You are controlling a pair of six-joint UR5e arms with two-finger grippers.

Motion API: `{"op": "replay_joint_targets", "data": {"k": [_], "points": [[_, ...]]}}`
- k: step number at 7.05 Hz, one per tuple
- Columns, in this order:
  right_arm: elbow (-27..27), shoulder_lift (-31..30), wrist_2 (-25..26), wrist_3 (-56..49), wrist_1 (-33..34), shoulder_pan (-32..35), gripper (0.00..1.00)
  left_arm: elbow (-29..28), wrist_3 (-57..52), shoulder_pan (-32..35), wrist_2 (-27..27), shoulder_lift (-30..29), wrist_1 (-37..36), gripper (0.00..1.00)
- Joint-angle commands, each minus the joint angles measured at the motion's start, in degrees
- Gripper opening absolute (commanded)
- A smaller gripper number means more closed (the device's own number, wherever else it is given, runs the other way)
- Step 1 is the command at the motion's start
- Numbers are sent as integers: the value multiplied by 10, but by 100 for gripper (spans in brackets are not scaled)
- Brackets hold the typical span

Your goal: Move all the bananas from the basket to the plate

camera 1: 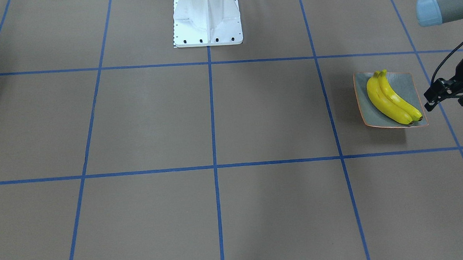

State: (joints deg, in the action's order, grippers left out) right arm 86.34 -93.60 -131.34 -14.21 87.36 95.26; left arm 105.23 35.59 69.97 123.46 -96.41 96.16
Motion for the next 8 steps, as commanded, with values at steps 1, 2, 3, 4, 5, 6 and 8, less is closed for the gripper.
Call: {"op": "replay_joint_targets", "data": {"k": [1, 2, 3, 4, 5, 6, 8], "points": [[-20, 0, 10, -35, 0, 25, 100, 1, 0, 0, 1, 0, 0, 100], [-34, -1, 10, -42, -2, 27, 100, 0, -1, 0, 1, 0, 0, 100], [-46, 2, 12, -59, -2, 34, 100, 1, -1, 0, 1, -1, 0, 100], [-47, 1, 19, -61, -2, 39, 100, 2, 0, 0, 1, 0, 0, 100], [-48, 0, 41, -66, 0, 39, 100, 5, 0, 0, 1, 0, 0, 100], [-48, -12, 45, -67, -2, 39, 100, 4, 0, 0, 1, 0, 0, 100], [-71, -14, 65, -67, -3, 39, 100, 4, 0, 0, 1, -1, 0, 100]]}}
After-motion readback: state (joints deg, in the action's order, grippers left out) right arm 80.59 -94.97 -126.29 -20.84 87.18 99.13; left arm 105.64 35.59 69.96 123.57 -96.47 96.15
